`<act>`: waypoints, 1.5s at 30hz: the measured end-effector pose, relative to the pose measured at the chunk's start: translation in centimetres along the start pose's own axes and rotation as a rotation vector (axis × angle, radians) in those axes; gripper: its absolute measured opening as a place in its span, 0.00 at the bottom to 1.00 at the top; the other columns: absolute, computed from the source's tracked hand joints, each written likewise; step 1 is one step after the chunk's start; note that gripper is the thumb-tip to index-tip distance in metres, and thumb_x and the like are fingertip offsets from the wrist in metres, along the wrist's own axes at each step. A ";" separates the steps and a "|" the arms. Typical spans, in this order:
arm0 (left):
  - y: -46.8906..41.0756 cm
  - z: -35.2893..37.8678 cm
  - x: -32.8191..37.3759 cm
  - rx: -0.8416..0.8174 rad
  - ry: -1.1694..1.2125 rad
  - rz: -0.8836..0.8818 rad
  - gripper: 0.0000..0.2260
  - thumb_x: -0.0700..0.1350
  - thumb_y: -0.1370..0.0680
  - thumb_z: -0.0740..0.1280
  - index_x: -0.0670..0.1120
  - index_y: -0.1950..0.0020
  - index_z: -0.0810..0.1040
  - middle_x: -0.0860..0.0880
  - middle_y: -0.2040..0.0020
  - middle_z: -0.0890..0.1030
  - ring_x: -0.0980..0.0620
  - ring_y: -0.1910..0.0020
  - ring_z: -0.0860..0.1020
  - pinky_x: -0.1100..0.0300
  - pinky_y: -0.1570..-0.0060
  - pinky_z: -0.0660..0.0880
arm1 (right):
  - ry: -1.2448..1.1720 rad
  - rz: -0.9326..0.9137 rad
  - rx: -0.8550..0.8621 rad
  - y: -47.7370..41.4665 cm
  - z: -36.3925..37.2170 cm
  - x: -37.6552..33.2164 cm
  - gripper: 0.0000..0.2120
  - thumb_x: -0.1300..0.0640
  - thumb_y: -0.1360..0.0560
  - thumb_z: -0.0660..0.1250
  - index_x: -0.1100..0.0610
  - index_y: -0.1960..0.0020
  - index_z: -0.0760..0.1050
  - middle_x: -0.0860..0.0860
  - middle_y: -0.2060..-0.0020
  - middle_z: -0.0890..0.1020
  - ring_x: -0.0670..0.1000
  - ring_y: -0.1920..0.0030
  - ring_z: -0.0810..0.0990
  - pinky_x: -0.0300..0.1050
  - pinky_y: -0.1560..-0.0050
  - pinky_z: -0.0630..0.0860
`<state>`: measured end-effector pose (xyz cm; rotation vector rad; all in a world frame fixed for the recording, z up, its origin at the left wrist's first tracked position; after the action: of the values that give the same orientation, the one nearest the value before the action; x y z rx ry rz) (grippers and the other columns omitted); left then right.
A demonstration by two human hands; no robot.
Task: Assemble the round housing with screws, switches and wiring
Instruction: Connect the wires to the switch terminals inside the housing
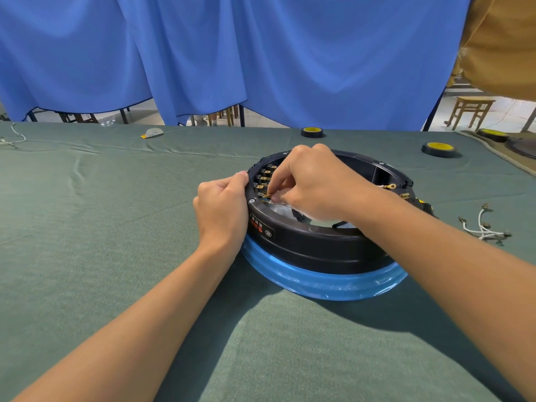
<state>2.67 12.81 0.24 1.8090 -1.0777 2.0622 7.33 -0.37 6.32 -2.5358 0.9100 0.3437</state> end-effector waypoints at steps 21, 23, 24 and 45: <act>-0.1 -0.1 0.0 0.003 -0.070 0.053 0.23 0.48 0.23 0.65 0.32 0.71 0.70 0.47 0.76 0.69 0.55 0.77 0.63 0.67 0.75 0.63 | 0.000 0.002 0.040 -0.1 -0.2 0.4 0.06 0.64 0.27 0.72 0.54 0.57 0.86 0.48 0.62 0.85 0.46 0.58 0.79 0.47 0.52 0.80; 0.0 -0.1 0.0 0.011 -0.077 0.061 0.23 0.47 0.23 0.65 0.31 0.70 0.71 0.46 0.76 0.69 0.56 0.77 0.63 0.69 0.74 0.64 | 0.006 0.002 0.050 0.0 -0.2 0.3 0.06 0.63 0.27 0.72 0.55 0.56 0.86 0.49 0.61 0.85 0.48 0.58 0.79 0.48 0.52 0.80; 0.0 -0.1 0.0 0.014 -0.079 0.063 0.23 0.47 0.23 0.65 0.30 0.70 0.71 0.46 0.76 0.69 0.56 0.77 0.63 0.70 0.74 0.64 | 0.009 0.000 0.053 0.0 -0.2 0.2 0.06 0.63 0.27 0.72 0.55 0.56 0.86 0.50 0.61 0.85 0.49 0.58 0.80 0.48 0.52 0.81; 0.8 -0.1 0.6 -0.043 -0.155 -0.037 0.24 0.52 0.23 0.61 0.47 0.79 0.63 0.55 0.80 0.67 0.49 0.70 0.67 0.52 0.61 0.66 | 0.020 -0.013 0.054 0.3 -0.1 -0.5 0.06 0.61 0.27 0.70 0.57 0.55 0.86 0.50 0.62 0.84 0.49 0.58 0.80 0.48 0.53 0.80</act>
<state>2.05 12.11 0.50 1.9791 -1.1089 1.8897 6.81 -0.35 6.51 -2.4991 0.8983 0.2870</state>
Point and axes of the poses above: each hand's wrist, its own y-axis away from the middle knuckle, its own z-axis out of the palm, x = y × z, the point moved 6 cm from there along -y, towards the middle knuckle
